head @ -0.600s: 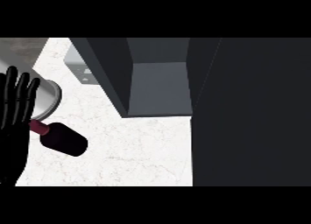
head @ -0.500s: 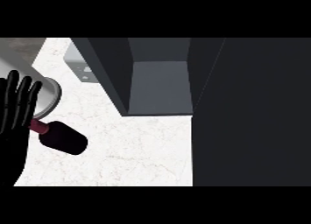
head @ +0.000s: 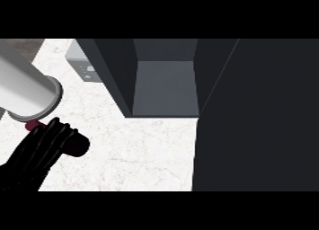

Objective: Pick up the wine, place it into the cabinet and close the cabinet

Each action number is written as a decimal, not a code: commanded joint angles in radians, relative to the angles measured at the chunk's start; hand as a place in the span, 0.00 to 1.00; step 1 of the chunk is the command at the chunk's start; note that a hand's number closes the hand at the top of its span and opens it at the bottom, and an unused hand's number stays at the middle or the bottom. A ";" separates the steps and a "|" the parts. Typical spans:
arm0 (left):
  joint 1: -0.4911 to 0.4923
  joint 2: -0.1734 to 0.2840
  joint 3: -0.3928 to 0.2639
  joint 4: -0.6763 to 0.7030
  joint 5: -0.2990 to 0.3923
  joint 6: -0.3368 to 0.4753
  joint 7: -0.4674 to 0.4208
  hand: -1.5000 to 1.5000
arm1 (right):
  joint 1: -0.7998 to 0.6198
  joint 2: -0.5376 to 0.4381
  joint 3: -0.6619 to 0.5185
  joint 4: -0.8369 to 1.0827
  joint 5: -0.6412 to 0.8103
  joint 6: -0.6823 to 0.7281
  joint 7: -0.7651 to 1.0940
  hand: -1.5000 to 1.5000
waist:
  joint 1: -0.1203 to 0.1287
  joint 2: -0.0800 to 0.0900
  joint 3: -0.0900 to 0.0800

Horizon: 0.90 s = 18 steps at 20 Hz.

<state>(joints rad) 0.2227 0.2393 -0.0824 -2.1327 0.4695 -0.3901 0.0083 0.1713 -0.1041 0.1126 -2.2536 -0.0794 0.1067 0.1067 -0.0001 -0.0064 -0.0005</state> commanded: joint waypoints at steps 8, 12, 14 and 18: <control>0.120 0.116 0.123 -0.220 0.364 -0.037 0.213 0.00 | 0.042 -0.020 0.031 -0.203 -0.057 0.014 0.205 0.00 | 0.003 0.005 0.001; 0.177 0.117 0.182 -0.258 0.435 -0.059 0.227 0.00 | 0.018 0.021 0.097 -0.221 0.008 -0.023 0.238 0.00 | 0.005 0.004 0.000; 0.214 0.084 0.137 -0.312 0.391 -0.036 0.237 0.00 | -0.002 0.008 0.133 -0.307 0.029 -0.042 0.339 0.00 | 0.007 0.003 0.000; 0.122 0.131 0.218 -0.295 0.504 0.049 0.307 0.00 | -0.090 0.005 0.086 -0.321 0.001 -0.074 0.424 0.00 | 0.006 0.004 0.000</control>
<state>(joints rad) 0.3348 0.3510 0.0819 -2.3181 0.8351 -0.3776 0.2639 0.1108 -0.0962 0.2009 -2.4638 -0.0707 0.0605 0.4257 0.0044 -0.0022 0.0000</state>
